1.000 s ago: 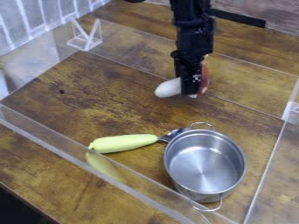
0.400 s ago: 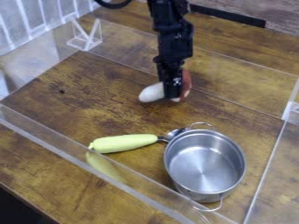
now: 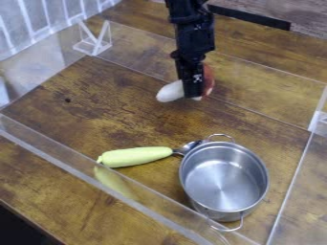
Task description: Put the mushroom in the silver pot
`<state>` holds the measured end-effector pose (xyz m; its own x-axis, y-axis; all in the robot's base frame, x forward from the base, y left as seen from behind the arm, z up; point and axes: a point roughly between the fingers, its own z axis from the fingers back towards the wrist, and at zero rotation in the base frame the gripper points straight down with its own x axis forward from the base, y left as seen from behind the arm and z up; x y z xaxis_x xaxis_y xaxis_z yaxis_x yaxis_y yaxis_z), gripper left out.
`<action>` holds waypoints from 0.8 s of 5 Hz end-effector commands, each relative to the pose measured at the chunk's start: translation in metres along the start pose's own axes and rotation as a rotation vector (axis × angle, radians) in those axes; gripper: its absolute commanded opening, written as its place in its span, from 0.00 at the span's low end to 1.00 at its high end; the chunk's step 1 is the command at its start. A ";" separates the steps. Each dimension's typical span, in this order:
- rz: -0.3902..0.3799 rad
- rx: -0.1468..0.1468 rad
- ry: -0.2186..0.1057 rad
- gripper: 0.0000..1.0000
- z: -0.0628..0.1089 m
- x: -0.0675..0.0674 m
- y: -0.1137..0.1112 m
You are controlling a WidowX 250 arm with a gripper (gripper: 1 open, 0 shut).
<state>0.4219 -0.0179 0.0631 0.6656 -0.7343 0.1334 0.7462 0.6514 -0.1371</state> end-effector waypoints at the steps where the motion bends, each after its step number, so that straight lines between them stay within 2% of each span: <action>1: 0.017 0.103 -0.055 0.00 0.046 0.012 0.006; 2: 0.084 0.139 -0.065 0.00 0.058 0.015 -0.001; 4: 0.189 0.178 -0.084 0.00 0.067 0.018 -0.048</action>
<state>0.3976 -0.0447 0.1017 0.8073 -0.5772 0.1225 0.5857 0.8092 -0.0470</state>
